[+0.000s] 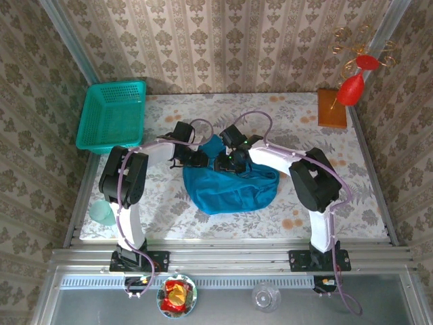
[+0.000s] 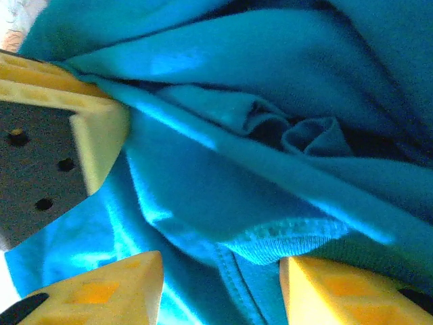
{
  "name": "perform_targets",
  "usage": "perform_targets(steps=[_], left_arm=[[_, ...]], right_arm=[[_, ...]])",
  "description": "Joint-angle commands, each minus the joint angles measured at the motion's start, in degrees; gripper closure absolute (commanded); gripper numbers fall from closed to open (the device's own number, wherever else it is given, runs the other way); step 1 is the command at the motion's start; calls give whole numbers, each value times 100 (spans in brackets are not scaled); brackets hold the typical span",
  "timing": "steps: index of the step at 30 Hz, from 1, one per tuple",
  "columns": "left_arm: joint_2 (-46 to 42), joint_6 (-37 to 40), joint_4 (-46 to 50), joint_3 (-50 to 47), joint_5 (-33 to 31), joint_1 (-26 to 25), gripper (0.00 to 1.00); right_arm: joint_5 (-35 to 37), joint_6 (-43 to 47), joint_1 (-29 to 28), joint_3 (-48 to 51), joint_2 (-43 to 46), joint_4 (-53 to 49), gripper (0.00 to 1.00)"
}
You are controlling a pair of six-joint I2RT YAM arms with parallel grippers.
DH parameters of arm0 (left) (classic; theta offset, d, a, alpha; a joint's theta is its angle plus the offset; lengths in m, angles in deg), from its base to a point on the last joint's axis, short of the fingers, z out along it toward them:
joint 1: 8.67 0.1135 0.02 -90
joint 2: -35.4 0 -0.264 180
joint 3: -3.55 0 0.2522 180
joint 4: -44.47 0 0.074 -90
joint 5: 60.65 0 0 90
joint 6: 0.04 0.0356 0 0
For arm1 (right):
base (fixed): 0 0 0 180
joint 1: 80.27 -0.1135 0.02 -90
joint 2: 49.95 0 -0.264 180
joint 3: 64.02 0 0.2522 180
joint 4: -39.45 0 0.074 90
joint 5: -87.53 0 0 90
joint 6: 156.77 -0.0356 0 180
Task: Fold the inside-out t-shirt
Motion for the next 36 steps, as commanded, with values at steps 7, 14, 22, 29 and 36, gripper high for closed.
perform_targets(steps=[7, 14, 22, 29, 36], left_arm=[[-45, 16, 13, -191, 24, 41, 73], [-37, -28, -43, -201, 86, 30, 73], [-235, -84, -48, -238, 154, 2, 73], [-894, -323, -242, -672, 262, 8, 69], [-1153, -432, -332, -933, 297, 9, 72]], right_arm=[[-426, 166, 90, -534, -407, -109, 38], [93, 380, 99, -596, -358, -305, 33], [-391, 197, 217, -580, -487, 594, 32], [-1171, -156, 292, -499, -496, 1293, 34], [-1571, -429, 292, -123, 177, 1541, 38]])
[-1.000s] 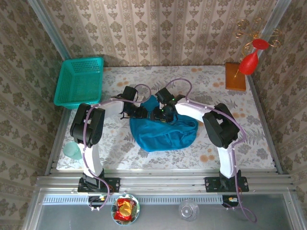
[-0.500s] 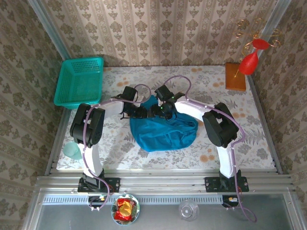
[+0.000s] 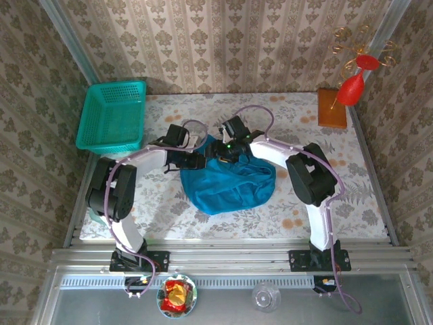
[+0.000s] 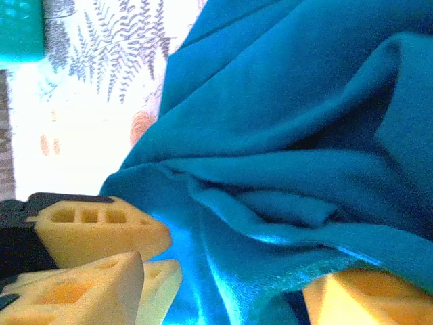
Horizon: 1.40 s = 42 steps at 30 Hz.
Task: Fold the inside-out t-shirt
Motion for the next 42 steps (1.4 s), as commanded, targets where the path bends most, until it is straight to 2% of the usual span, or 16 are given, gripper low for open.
perform_targets(steps=[1, 5, 9, 15, 21, 34, 42], left_arm=[[-89, -128, -87, -131, 142, 8, 72], [-53, -154, -148, -167, 173, 1, 73], [-43, -146, -168, -178, 164, 6, 73], [-40, -152, -182, -199, 182, 7, 73], [-71, -120, -139, -213, 155, 15, 73], [-114, -133, -120, -208, 155, 26, 73], [-189, -161, -133, -265, 155, 24, 73]], right_arm=[[-478, -258, -15, 252, 598, 294, 39], [-881, -482, -16, 681, 1003, 649, 43], [-876, -460, -14, 952, 1222, 642, 47], [344, 330, -33, 551, 946, -849, 42], [1105, 829, -60, 344, 641, -1349, 37], [285, 967, -95, 83, 159, -201, 37], [123, 816, -102, -153, 137, 140, 40]])
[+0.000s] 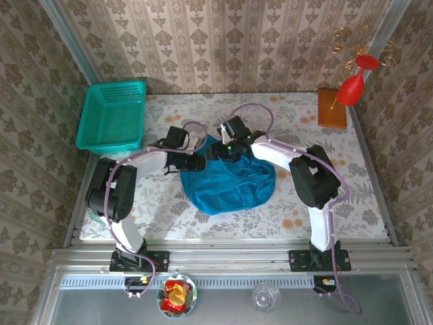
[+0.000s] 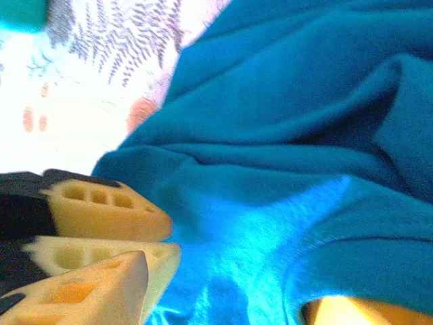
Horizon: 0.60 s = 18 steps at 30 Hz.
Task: Fold the inside-out t-shirt
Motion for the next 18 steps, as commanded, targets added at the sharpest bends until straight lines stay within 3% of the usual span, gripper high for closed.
perform_targets(steps=[1, 7, 12, 16, 18], left_arm=[[-192, -93, 33, -112, 63, 23, 73], [-235, -93, 43, -130, 46, 32, 73], [-287, -94, 39, -148, 20, 32, 73], [-604, -151, -101, -264, -107, 81, 73], [-866, -223, -172, -347, -188, 182, 73]], right_arm=[[-174, -61, -40, -210, -48, 239, 42], [-21, -109, -32, -288, -118, 100, 57], [146, -234, -41, -316, -195, -56, 78], [298, -281, -47, -229, 166, -179, 96], [322, -248, -56, -182, 450, -341, 100]])
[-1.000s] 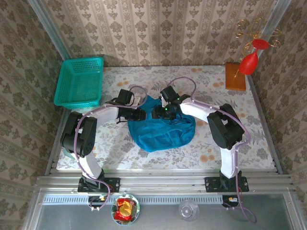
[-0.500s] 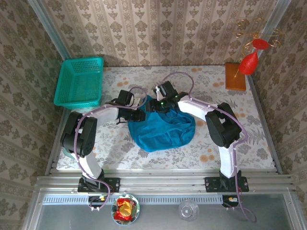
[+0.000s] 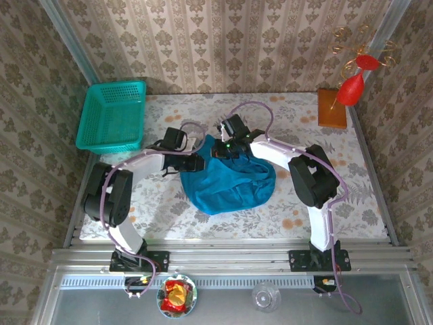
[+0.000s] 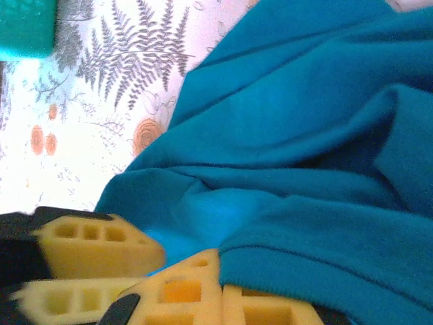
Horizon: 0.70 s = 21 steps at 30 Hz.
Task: Fold the inside-out t-shirt
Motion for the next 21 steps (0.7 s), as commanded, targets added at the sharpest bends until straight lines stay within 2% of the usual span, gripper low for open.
perform_targets(steps=[1, 5, 12, 16, 21], left_arm=[[-556, -153, -111, -102, -175, 191, 73], [-989, -82, 86, -109, -356, 461, 72], [-1282, 212, 512, 14, -274, 753, 70], [-1095, 260, 601, 68, -25, 736, 68], [-648, 312, 591, 86, 141, 576, 64]], right_arm=[[190, 46, -49, -17, 673, -426, 100], [401, 316, -46, 122, 1547, -1167, 100], [1378, 711, 177, 1007, 3558, -2280, 100], [1819, 619, 722, 1793, 4513, -2727, 100], [2582, 418, 1469, 2654, 5039, -3160, 100]])
